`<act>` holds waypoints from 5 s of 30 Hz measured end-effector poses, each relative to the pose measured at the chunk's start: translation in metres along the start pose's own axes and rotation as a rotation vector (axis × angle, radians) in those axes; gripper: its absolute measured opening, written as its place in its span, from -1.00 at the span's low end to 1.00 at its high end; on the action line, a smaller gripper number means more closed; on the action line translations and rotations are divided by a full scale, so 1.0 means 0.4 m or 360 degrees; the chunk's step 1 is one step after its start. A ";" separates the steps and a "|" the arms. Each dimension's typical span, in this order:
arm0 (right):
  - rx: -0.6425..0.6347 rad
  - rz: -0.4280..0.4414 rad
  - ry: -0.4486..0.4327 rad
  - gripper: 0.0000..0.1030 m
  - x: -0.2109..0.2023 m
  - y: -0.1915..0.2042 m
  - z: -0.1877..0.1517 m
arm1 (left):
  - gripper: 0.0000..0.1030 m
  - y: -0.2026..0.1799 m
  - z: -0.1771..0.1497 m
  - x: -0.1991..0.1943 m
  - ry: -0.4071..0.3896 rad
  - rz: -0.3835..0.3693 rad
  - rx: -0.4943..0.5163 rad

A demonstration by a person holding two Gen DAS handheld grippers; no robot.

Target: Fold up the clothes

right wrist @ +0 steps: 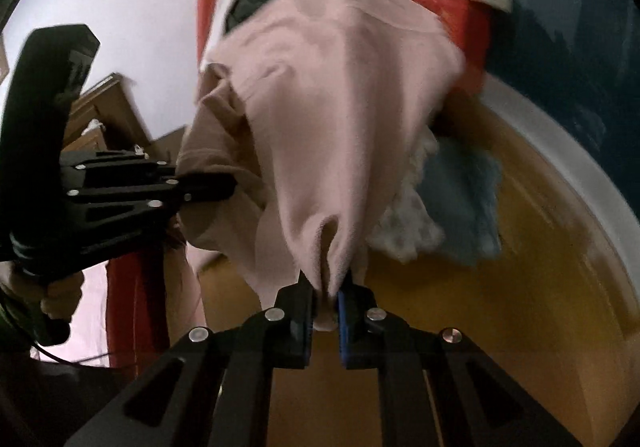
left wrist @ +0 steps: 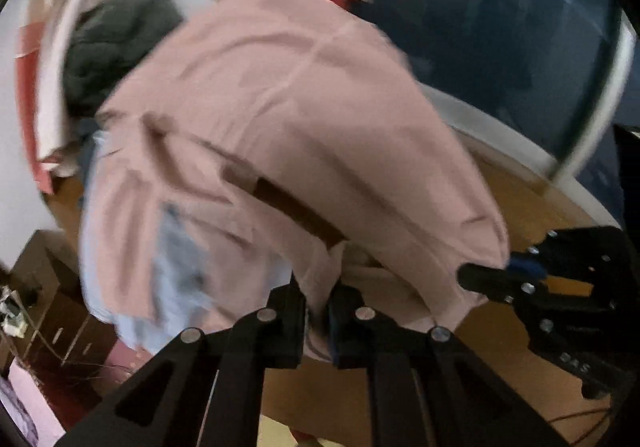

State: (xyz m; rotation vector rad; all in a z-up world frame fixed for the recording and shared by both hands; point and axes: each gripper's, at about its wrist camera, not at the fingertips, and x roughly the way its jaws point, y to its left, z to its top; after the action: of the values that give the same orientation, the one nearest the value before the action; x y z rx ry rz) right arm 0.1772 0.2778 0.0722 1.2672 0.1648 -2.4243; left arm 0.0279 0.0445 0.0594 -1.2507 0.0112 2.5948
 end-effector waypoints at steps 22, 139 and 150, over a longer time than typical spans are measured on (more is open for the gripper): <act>0.0190 -0.0293 0.0352 -0.14 -0.060 -0.208 -0.209 | 0.08 -0.314 -0.334 -0.056 0.0192 -0.0053 0.0269; 0.1788 -0.1046 -0.0101 -0.84 -0.689 -0.841 -1.247 | -0.88 -0.966 -0.276 0.160 0.0084 -0.0542 0.0854; 0.1584 -0.0854 0.0032 -0.30 -0.713 -0.853 -1.304 | -0.85 -1.050 -0.311 0.169 0.0121 -0.0354 0.0794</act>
State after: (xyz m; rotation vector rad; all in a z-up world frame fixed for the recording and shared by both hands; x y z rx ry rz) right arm 0.5842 0.8204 -0.0278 1.7944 -0.9243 -3.0783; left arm 0.1820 0.4509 -0.0269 -1.0885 0.4742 2.1665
